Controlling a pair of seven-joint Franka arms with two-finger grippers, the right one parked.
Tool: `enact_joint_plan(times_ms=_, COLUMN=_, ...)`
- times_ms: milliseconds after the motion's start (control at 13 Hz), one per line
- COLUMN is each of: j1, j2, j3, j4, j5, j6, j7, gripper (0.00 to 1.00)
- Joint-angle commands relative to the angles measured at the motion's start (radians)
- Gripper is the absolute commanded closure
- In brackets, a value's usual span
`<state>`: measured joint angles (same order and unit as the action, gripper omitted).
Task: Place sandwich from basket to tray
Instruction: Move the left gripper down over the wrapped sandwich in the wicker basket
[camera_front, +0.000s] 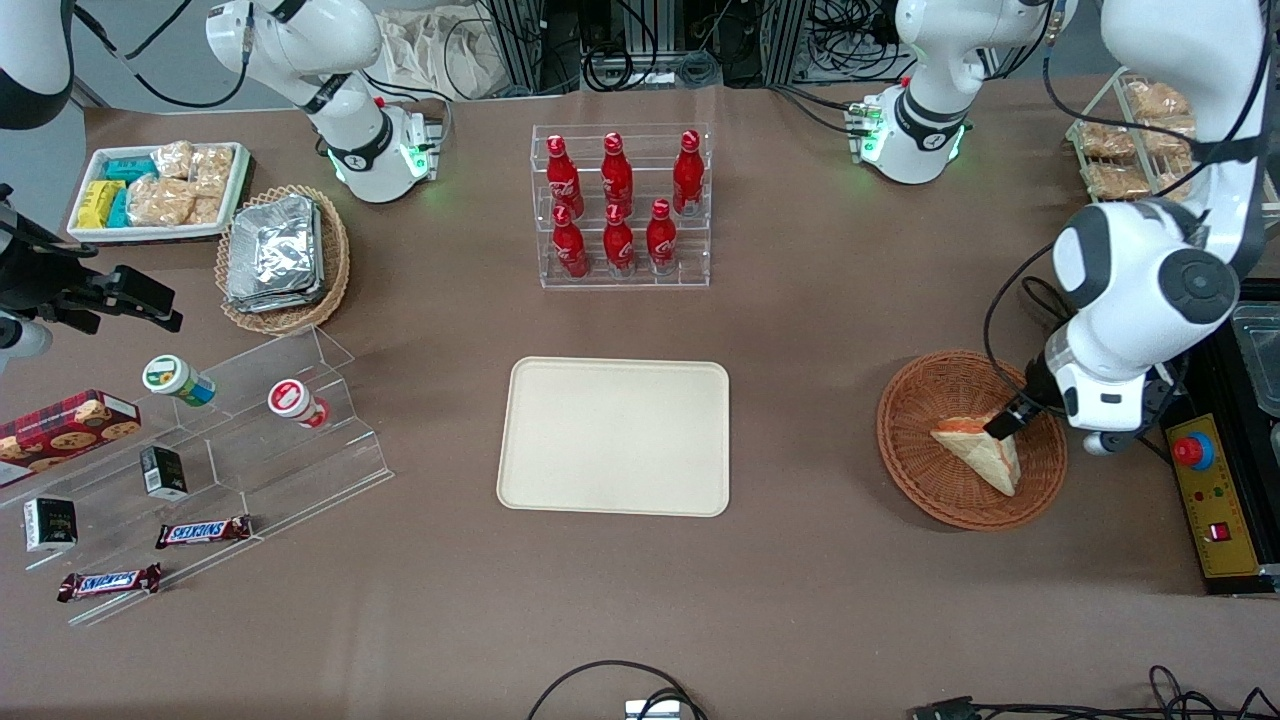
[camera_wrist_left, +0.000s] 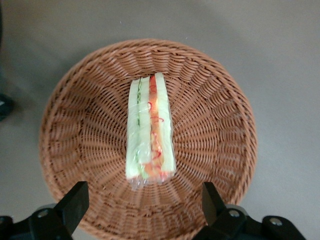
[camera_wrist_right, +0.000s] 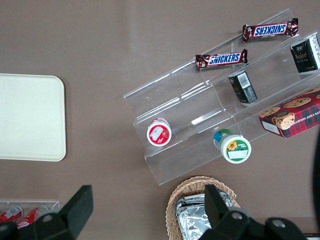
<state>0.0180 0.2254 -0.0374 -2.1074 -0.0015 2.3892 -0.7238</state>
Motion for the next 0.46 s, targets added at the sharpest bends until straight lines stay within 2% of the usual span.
enact_joint_plan(times_ms=0, j1=0.002, j2=0.095, j3=-0.002, j4=0.006, j5=-0.006, j6=0.108, j7=-0.026, gripper=0.0)
enact_joint_plan(times_ms=154, j1=0.002, j2=0.144, j3=-0.002, j4=0.009, j5=-0.006, j6=0.162, j7=-0.026, gripper=0.0)
enact_joint_plan(times_ms=231, j1=0.002, j2=0.153, j3=-0.001, j4=0.007, j5=-0.006, j6=0.174, j7=-0.028, gripper=0.21)
enact_joint_plan(times_ms=308, j1=0.004, j2=0.149, j3=-0.001, j4=0.006, j5=-0.005, j6=0.173, j7=-0.026, gripper=0.71)
enact_joint_plan(times_ms=385, j1=0.007, j2=0.144, j3=-0.001, j4=0.006, j5=-0.005, j6=0.166, j7=-0.023, gripper=0.98)
